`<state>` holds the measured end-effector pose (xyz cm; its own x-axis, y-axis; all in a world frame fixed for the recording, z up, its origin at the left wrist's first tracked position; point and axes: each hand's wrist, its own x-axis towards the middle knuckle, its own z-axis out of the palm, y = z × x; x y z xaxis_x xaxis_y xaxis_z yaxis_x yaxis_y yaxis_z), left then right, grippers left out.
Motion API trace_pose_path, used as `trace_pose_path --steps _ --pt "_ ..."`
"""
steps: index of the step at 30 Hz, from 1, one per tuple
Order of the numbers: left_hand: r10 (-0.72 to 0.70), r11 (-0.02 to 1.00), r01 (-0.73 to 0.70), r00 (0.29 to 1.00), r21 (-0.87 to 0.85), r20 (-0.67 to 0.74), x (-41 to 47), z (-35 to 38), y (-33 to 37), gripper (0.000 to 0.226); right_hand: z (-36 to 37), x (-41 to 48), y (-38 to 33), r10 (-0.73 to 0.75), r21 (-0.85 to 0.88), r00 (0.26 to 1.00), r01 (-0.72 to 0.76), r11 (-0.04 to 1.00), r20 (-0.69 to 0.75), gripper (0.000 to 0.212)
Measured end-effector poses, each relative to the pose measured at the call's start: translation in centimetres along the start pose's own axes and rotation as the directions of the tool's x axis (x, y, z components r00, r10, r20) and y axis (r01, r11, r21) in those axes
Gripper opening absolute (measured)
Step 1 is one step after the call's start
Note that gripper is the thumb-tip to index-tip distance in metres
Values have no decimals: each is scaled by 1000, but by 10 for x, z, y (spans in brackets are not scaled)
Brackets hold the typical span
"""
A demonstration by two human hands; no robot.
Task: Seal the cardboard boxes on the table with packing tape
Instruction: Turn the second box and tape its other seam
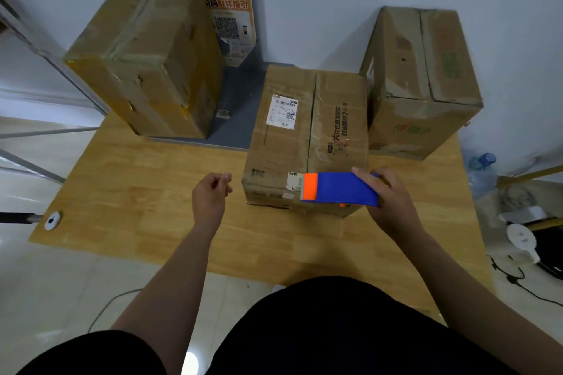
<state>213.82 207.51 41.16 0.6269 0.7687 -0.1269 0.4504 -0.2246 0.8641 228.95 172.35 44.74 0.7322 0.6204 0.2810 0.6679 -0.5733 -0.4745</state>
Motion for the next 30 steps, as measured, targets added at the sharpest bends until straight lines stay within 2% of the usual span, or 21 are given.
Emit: trace_pose_path --steps 8,12,17,21,26,28,30 --pt "42 999 -41 999 -14 26 15 2 -20 25 12 0 -10 5 -71 1000 -5 997 4 73" --pt "23 998 -25 999 50 48 21 9 -28 26 11 1 -18 -10 -127 1000 9 992 -7 68" --pt "50 992 -48 999 119 -16 17 26 -31 26 12 3 -26 -13 -163 1000 15 987 13 66" --pt "22 994 -13 997 111 -80 5 42 -33 25 18 4 -30 2 -168 999 4 986 36 71" --pt "31 995 -27 999 98 -41 4 50 -35 28 21 6 -33 38 -169 999 -34 985 25 70" --pt "-38 992 35 999 120 17 7 51 -41 35 21 8 -34 43 -180 999 -38 983 24 69" --pt "-221 973 215 973 83 69 10 50 -43 51 22 8 -34 50 -182 999 -45 982 20 70"
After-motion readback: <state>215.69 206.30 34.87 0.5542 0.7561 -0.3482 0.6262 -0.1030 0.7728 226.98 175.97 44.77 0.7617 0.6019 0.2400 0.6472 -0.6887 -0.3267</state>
